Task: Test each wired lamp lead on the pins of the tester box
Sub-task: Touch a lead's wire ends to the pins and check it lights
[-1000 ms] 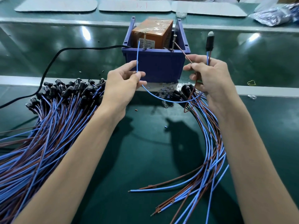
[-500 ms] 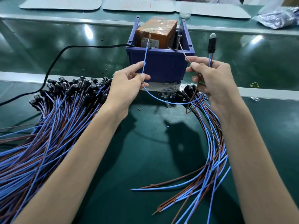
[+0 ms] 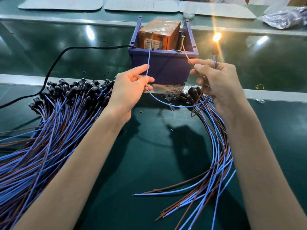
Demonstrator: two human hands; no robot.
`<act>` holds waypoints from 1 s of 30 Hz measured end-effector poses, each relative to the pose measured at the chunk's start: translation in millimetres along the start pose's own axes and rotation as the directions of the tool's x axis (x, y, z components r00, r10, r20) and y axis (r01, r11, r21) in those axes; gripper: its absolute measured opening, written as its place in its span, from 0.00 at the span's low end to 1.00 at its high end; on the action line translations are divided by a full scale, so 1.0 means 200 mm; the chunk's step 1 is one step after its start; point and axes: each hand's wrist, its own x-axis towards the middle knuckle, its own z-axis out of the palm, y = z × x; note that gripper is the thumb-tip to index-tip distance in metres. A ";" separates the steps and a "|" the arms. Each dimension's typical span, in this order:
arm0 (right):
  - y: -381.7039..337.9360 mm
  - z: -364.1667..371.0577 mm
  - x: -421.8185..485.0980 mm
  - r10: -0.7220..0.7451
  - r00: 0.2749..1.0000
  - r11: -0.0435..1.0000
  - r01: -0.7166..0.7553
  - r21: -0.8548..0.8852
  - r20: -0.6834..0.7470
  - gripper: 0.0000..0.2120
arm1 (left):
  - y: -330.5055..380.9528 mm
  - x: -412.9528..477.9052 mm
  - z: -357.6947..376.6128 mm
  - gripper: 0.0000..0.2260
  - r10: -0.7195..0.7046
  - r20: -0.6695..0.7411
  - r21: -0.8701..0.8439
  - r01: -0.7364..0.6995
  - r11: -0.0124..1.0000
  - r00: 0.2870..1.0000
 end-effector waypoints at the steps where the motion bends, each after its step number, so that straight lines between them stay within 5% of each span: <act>1: 0.00 0.00 0.00 0.001 1.000 1.000 -0.001 0.000 -0.001 0.10 | 0.00 0.00 0.00 0.17 0.001 0.000 0.002 -0.001 1.000 1.000; 18: 0.01 -0.01 0.01 0.006 1.000 1.000 -0.006 -0.022 0.003 0.11 | 0.03 -0.02 -0.02 0.15 -0.012 0.026 -0.011 0.012 1.000 1.000; 23: 0.01 -0.03 0.02 0.048 0.995 0.997 -0.041 -0.069 0.092 0.10 | 0.11 -0.04 -0.10 0.05 -0.008 0.214 0.096 -0.013 0.995 0.977; 25: 0.01 -0.04 0.01 0.069 0.985 0.992 -0.052 -0.114 0.158 0.10 | 0.16 -0.05 -0.17 0.03 0.015 0.407 0.191 -0.101 0.976 0.913; 27: 0.01 -0.05 0.00 0.122 0.960 0.982 -0.081 -0.170 0.251 0.09 | 0.20 -0.07 -0.27 0.02 0.007 0.631 0.245 -0.208 0.947 0.776; 30: 0.02 -0.04 -0.01 0.274 0.889 0.935 -0.157 -0.317 0.366 0.13 | 0.26 -0.08 -0.39 0.19 -0.224 0.811 0.418 -0.266 0.869 0.541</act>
